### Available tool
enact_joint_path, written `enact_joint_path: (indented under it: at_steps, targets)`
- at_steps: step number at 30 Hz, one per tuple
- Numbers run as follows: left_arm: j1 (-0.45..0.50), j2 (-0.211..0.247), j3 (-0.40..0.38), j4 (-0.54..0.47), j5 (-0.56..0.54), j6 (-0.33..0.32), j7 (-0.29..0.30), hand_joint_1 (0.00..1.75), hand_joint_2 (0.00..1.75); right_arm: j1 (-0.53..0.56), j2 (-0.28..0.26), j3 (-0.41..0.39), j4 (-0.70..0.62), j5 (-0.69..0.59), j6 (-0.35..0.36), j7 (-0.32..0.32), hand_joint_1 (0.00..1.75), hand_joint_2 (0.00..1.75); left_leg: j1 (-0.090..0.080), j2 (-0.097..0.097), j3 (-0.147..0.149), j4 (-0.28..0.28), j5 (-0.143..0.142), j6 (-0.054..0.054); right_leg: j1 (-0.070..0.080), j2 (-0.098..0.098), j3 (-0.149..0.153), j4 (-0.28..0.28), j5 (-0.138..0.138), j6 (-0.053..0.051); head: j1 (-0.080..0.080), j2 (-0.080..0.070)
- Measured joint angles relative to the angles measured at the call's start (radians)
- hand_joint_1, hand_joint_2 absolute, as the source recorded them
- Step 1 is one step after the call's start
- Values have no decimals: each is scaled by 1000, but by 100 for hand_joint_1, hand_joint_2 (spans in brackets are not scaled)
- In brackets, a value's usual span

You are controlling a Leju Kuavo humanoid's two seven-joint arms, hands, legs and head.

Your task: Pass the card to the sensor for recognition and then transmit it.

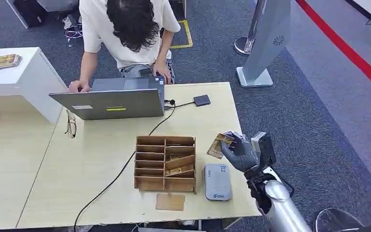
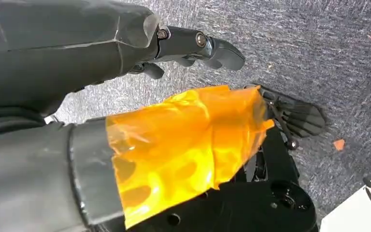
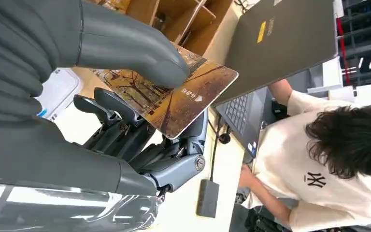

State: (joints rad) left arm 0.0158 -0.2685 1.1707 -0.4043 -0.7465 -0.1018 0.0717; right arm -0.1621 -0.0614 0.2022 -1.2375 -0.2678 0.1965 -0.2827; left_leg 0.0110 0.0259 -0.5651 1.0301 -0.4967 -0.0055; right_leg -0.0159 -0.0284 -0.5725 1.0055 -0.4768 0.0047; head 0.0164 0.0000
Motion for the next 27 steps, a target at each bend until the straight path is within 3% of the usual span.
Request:
enact_joint_path:
  at_steps: [27]
  targets:
    - [0, -13, 58, -43, -23, -18, 9, 0, 0, 30, -115, 23, 18, 170, 43, 29, 175, 175, 0, 0, 0, 0, 0, 0, 0, 0, 0, 0, 0, 0, 0, 0]
